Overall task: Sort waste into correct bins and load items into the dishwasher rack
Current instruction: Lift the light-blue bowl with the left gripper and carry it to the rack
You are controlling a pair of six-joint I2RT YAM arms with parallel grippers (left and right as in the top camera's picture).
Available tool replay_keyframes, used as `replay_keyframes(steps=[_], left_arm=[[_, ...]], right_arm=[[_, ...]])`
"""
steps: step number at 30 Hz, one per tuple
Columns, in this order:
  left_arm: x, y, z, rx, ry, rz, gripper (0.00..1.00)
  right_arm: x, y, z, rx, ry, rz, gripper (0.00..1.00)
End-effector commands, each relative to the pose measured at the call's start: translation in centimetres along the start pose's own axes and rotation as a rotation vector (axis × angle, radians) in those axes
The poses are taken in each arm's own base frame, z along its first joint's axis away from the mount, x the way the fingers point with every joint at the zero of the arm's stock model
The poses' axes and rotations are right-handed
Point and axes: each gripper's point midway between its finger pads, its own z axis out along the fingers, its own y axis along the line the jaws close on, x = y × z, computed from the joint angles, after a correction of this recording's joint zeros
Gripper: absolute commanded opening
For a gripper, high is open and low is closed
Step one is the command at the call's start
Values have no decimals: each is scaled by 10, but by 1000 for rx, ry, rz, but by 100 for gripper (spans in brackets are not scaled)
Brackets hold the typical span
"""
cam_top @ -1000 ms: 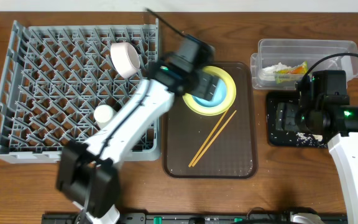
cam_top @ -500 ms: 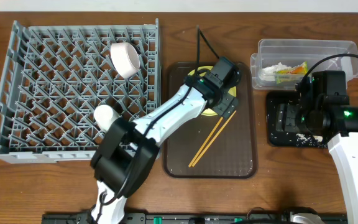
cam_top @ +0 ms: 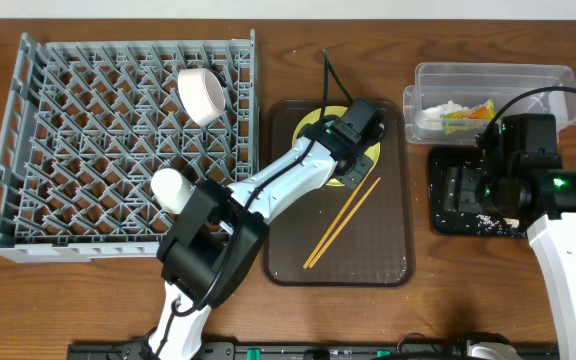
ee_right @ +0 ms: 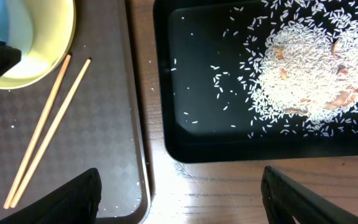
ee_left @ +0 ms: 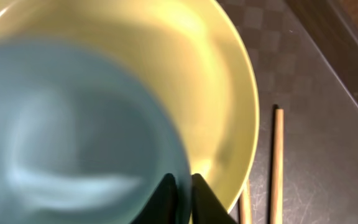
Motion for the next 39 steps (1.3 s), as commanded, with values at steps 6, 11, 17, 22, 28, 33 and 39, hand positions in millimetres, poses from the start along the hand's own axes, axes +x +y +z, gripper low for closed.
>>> replay_keyframes(steps=[6, 11, 17, 22, 28, 33, 39], left_arm=[[-1, 2, -7, -8, -7, 6, 6], [-9, 3, -41, -17, -45, 5, 6], [-14, 33, -102, -119, -102, -30, 6], [-6, 61, -151, -96, -132, -121, 6], [3, 79, -185, 195, -166, -269, 6], [3, 97, -217, 534, -247, -394, 6], [19, 143, -248, 723, -321, -592, 6]], right_arm=[[-3, -3, -6, 10, -17, 13, 80], [-3, -3, -6, 11, -17, 10, 79], [-3, -4, -6, 12, -18, 10, 79], [-4, -4, -6, 13, -19, 10, 79], [-4, -4, -6, 13, -22, 10, 79], [-4, -4, -6, 13, -22, 10, 80], [-5, -4, -6, 13, -22, 10, 79]])
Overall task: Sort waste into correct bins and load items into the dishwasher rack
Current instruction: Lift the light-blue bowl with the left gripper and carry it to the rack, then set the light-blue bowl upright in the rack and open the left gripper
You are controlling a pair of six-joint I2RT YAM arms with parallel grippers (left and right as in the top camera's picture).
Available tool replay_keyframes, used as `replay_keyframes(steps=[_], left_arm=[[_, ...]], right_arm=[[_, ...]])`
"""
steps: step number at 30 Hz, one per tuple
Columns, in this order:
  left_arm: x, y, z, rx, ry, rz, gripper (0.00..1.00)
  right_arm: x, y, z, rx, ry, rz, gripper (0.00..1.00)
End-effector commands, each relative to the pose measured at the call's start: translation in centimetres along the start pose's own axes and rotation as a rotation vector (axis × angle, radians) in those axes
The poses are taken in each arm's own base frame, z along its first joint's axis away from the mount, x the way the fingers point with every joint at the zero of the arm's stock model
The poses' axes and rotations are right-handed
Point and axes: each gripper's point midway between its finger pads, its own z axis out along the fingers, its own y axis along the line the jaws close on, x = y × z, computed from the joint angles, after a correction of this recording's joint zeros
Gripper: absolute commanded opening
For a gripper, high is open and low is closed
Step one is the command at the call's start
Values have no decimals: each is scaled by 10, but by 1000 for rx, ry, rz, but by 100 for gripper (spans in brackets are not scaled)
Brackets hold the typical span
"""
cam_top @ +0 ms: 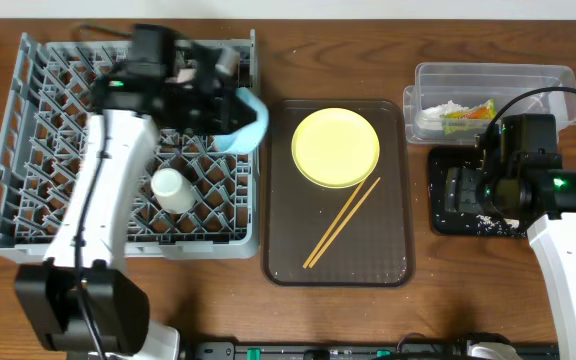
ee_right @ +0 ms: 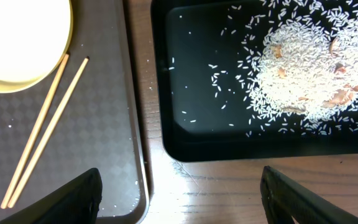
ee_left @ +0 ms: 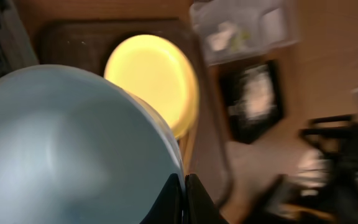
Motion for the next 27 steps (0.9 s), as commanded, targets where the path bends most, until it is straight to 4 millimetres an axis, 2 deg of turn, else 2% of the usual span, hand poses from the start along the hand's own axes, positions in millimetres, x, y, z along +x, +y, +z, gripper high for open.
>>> replay_keyframes(steps=[1, 5, 10, 15, 21, 27], left_arm=[[-4, -9, -21, 211, -23, -83, 6], [-4, 19, -37, 224, -47, -202, 6], [3, 48, -38, 220, -41, -316, 6], [5, 54, -33, 309, -31, -386, 6], [9, 70, -22, 314, -5, -440, 6], [9, 87, -24, 310, -14, -484, 6]], right_arm=[[-5, -3, -6, 6, -25, 10, 79], [-6, -3, -6, 6, -26, 10, 80], [-6, -2, -6, 5, -26, 10, 79], [-6, -2, -6, 5, -27, 10, 79], [-6, -2, -6, 5, -28, 10, 80], [-6, -2, -6, 5, -29, 10, 80]])
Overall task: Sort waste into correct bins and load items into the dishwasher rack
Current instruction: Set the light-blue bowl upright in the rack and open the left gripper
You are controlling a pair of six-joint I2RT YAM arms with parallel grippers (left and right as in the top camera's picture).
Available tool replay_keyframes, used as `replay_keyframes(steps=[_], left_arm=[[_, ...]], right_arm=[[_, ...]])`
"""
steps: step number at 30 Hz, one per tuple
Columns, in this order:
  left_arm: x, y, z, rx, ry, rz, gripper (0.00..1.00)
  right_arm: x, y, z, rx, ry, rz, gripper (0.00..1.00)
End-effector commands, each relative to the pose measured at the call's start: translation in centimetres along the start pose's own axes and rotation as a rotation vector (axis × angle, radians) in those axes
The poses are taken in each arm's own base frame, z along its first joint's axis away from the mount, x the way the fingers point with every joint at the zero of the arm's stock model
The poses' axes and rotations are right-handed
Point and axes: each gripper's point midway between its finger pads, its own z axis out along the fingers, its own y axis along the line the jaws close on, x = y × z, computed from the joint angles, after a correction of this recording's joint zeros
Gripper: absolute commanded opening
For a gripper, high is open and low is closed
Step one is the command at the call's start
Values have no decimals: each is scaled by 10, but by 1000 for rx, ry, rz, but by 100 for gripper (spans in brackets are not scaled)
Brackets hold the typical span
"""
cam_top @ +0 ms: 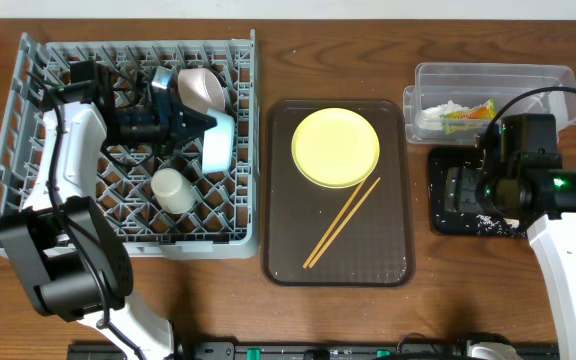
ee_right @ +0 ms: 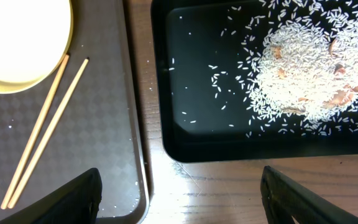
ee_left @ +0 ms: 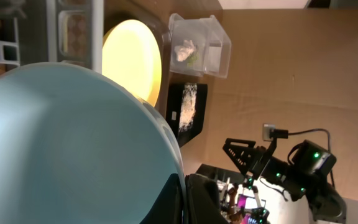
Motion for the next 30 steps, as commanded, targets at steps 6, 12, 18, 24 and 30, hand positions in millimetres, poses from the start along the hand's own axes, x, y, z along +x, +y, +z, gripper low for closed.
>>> replay_keyframes(steps=[6, 12, 18, 24, 30], left_arm=[[-8, 26, -10, -45, -26, -35, 6], [-8, 36, -11, -103, -29, -36, 6], [-8, 43, -13, -146, -31, -39, 6], [-11, 48, -21, -156, -51, -49, 6], [-13, 71, -34, -275, -74, -69, 7]], right_arm=[[-6, -2, -6, 5, -26, 10, 80], [-6, -2, -6, 5, -26, 10, 80], [-6, -2, -6, 5, -26, 10, 80], [-5, -2, -6, 6, -24, 10, 80], [-5, -2, -6, 6, -24, 10, 80]])
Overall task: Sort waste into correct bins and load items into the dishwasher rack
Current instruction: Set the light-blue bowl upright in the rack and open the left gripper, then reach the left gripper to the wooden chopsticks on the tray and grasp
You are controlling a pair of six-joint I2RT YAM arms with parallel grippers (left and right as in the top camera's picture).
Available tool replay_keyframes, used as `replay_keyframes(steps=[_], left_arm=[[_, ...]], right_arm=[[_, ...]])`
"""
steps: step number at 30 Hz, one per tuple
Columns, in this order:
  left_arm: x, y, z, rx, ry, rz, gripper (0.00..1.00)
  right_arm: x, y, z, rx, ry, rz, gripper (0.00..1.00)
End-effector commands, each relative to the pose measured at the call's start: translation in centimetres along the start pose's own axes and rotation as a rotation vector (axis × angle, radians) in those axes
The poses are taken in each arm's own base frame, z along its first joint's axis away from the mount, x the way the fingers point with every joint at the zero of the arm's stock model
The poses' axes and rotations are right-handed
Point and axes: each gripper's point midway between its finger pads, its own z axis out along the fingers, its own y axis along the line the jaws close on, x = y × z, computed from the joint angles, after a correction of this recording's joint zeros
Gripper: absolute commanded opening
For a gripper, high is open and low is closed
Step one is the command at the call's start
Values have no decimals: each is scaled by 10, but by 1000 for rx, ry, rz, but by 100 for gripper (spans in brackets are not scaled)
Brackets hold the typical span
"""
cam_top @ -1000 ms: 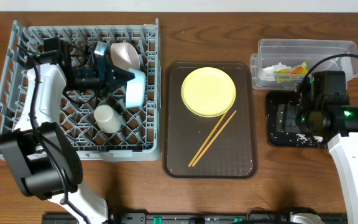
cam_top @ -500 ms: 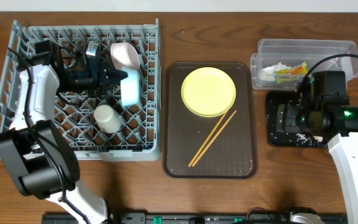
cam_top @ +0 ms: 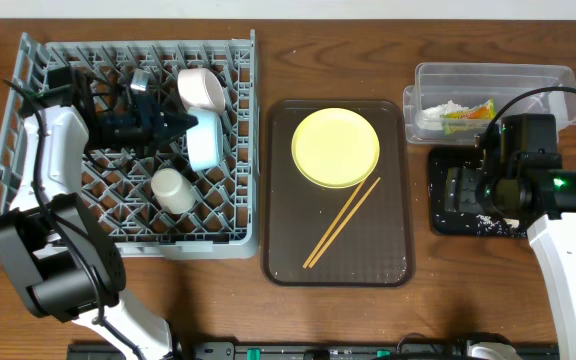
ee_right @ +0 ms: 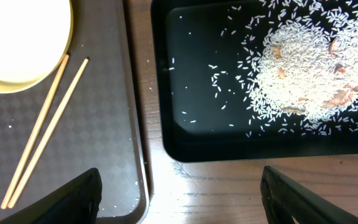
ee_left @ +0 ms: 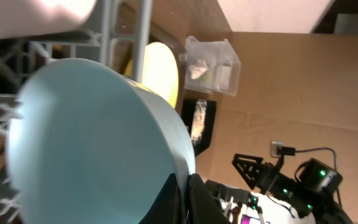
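A light blue bowl [cam_top: 201,138] stands on edge among the tines in the right part of the grey dish rack [cam_top: 23,205]. My left gripper [cam_top: 180,127] reaches in from the left and is shut on the bowl's rim. In the left wrist view the bowl [ee_left: 98,143] fills the frame, with the left gripper [ee_left: 186,200] pinching its edge. A yellow plate [cam_top: 336,147] and two chopsticks [cam_top: 343,222] lie on the brown tray [cam_top: 388,262]. My right gripper [ee_right: 179,199] hangs open over the wood between the brown tray and the black tray [ee_right: 191,134].
A white cup [cam_top: 173,189] and a pale bowl [cam_top: 202,90] sit in the rack next to the blue bowl. Rice [ee_right: 309,68] is scattered in the black tray. A clear container [cam_top: 493,90] with food scraps stands at the back right.
My left gripper has moved a little to the left with the blue bowl, which now sits lower among the rack's tines. The right arm has not moved.
My left gripper was shut on the blue bowl resting on the yellow plate. Then it held the bowl at the rack's right edge, then inside the rack's right part, and now a little further left. The right gripper stayed open by the black tray.
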Motion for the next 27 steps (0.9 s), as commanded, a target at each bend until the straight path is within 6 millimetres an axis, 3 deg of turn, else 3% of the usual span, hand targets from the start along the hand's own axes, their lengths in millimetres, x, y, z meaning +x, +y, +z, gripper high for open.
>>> replay_keyframes(steps=[1, 7, 12, 15, 19, 27], left_arm=[[-1, 52, -7, -244, -5, -37, 11], [-3, 77, -17, -392, -18, -33, 31], [-7, 82, -20, -424, -29, -20, 75], [-10, 79, -21, -423, -46, -24, 82], [-17, 63, -28, -422, -82, 19, 85], [-17, 1, -59, -526, -230, 241, 86]], right_arm=[[-5, -2, -6, 6, -24, 10, 80], [-5, -2, -6, 5, -24, 11, 80], [-5, -2, -6, 5, -24, 10, 80], [-5, -2, -6, 5, -24, 10, 80], [-6, -2, -6, 5, -27, 10, 81], [-12, -1, -6, -2, -51, 9, 82]])
